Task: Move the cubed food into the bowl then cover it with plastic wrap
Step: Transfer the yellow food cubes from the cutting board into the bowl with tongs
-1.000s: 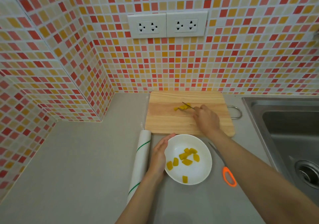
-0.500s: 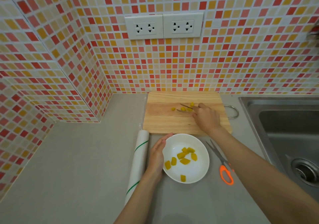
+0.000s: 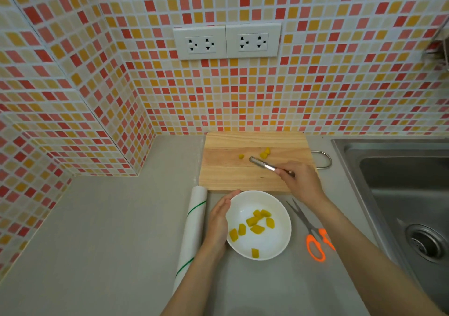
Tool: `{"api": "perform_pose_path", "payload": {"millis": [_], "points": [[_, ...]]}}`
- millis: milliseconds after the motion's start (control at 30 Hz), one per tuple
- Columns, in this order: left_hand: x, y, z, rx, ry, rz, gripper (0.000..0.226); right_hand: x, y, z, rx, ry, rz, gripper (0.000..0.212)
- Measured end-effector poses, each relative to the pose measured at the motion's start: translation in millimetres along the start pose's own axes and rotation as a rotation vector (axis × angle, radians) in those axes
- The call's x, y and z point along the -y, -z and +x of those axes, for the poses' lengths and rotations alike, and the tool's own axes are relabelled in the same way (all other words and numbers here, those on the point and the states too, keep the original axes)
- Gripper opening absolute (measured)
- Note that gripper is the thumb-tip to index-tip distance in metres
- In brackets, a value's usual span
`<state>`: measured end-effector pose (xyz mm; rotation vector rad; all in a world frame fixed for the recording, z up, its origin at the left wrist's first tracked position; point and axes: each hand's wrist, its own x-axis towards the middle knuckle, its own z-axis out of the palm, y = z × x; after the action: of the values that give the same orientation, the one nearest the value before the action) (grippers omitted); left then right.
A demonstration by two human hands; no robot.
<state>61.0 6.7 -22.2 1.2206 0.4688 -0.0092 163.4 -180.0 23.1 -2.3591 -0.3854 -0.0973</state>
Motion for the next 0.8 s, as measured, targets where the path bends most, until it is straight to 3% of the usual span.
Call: {"api": "perform_pose_path", "payload": {"millis": [133, 200, 267, 400, 533, 633, 800], "points": [[1, 2, 2, 0.002, 0.004, 0.003, 0.030, 6, 32, -52, 0.262, 0.150, -0.063, 0.019], [1, 2, 4, 0.007, 0.006, 0.007, 0.029, 5, 42, -64, 0.419, 0.159, -0.206, 0.021], [1, 2, 4, 0.007, 0.019, 0.007, 0.028, 3, 49, -64, 0.465, 0.139, -0.234, 0.022], [2, 0, 3, 0.005, 0.025, 0.007, 0.026, -2, 51, -40, 0.254, 0.100, -0.099, 0.024], [-1, -1, 0, 0.009, 0.012, 0.013, 0.029, -10, 30, 5, 0.064, -0.123, -0.186, 0.028], [-1, -1, -1, 0.010, 0.015, 0.023, 0.027, -12, 5, 28, 0.015, -0.260, -0.234, 0.033], [1, 0, 2, 0.006, 0.009, 0.042, 0.031, -11, -28, 45, 0.022, -0.334, -0.266, 0.034]]}}
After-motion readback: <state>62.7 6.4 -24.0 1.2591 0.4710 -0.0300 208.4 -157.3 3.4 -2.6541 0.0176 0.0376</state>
